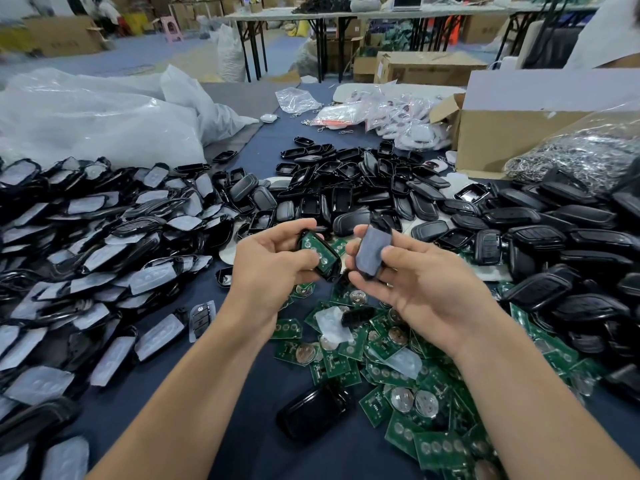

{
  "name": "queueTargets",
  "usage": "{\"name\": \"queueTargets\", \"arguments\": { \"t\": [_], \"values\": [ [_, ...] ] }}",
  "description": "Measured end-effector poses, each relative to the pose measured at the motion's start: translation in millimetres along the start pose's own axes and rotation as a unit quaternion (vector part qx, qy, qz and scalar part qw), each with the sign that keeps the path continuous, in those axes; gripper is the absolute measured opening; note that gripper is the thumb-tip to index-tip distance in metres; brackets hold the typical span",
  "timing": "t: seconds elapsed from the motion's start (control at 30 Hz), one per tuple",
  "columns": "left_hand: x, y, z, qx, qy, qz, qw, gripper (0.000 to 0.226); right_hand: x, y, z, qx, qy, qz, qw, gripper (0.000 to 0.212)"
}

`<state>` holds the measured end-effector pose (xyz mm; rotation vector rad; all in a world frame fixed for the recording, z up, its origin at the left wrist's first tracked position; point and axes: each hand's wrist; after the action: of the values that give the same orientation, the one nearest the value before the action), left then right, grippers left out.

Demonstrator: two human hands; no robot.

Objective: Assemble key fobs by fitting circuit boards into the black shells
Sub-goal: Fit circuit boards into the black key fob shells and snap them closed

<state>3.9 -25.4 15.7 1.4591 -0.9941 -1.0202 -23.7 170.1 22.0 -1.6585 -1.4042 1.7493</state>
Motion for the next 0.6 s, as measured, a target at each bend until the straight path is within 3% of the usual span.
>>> {"name": "queueTargets", "arguments": {
  "t": [0.17,0.27,0.4,0.5,0.6],
  "values": [
    [-3,0,-1,-0.001,0.014,0.028,1.0,0.047,-1,5,4,0.021,0.042,-0.071,0.996,0.032],
    [-7,-1,-3,-0.004,0.031,0.07,0.997,0.064,-6,12,6,0.078,0.048,-0.159,0.983,0.039],
    [-16,-1,-16,-0.097,-0.013,0.196,0.976,0.062,-13,24,5,0.101,0.018,-0.259,0.96,0.055],
    [-19,1,-19,-0.119,-0.001,0.23,0.966,0.056,-17,25,5,0.092,0.008,-0.241,0.966,0.06],
    [-16,1,-17,-0.09,-0.003,0.191,0.977,0.055,-16,24,5,0.109,0.023,-0.2,0.973,0.051]
  ]
}}
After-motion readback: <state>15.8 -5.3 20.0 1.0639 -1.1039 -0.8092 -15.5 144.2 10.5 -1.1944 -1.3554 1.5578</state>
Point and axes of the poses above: each hand's wrist, its own z-axis towards the middle knuckle, its own x-axis out of the back of the hand, y = z × x, and after that the axes turned 3 degrees about x, right-handed
